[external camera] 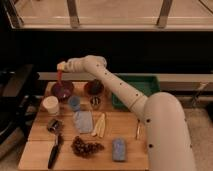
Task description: Place pepper in purple bowl
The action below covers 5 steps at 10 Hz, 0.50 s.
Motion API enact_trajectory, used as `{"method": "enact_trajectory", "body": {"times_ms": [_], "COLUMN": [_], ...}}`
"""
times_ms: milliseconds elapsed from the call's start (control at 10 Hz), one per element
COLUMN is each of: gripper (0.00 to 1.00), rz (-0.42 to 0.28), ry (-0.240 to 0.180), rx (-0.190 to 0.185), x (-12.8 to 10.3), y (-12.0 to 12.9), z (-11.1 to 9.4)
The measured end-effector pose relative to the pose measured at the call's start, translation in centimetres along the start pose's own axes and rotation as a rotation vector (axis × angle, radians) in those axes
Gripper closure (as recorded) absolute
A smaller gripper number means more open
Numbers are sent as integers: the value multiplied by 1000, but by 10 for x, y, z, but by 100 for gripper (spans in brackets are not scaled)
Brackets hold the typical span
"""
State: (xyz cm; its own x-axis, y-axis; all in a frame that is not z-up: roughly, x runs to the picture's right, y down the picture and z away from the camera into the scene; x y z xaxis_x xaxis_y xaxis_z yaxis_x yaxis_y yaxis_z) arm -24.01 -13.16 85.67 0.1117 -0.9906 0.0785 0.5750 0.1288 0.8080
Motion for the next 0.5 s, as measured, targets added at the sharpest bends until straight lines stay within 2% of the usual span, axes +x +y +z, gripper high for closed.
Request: {"method": "enact_trajectory", "body": {"times_ms": [100,200,500], "gripper": [21,20,20], "rz": [23,45,46], "ry": [-6,-18,-20], "rx": [2,9,10], "x": [-6,-9,-9], "y": [6,7,6], "z": [2,2,2]}}
